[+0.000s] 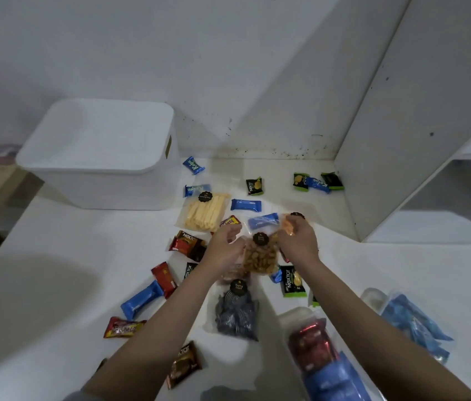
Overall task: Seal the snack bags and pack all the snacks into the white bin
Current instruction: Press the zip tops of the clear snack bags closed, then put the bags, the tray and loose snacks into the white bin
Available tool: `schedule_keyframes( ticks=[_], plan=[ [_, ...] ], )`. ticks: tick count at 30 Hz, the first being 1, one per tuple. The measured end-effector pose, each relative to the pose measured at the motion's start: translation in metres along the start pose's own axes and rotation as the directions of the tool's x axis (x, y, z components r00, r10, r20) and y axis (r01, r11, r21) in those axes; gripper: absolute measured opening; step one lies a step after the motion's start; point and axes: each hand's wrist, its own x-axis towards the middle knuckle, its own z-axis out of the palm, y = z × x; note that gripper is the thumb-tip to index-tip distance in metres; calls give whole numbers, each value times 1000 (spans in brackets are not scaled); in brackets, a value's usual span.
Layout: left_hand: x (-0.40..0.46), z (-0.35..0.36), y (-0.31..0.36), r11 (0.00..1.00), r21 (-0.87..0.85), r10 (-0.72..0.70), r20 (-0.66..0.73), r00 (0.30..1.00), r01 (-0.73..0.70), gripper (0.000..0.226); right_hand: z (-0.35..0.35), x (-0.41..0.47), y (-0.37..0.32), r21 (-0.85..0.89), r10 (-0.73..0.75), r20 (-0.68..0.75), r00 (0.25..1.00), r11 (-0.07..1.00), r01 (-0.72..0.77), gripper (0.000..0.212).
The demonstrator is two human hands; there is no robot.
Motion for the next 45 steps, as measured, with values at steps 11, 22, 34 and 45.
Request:
schedule_keyframes(
  ticks=[11,22,34,45],
  plan=[
    [-32,-78,-16,997,12,73,-31,997,-73,34,48,-59,-37,5,-118,-44,992,993,119,43],
    [-28,-244,-40,984,-101,125,-168,978,-143,27,174,-96,-112,50,-134,-46,990,989,137,35],
    [36,-417,-48,993,58,119,-567,815,-105,50,264,-54,-186,2,-210,-146,967,977,213,48],
    [139,-444,-8,978,139,-74,-475,877,158,81,299,45,-232,-233,79,-236,969,963,-135,53]
  ],
)
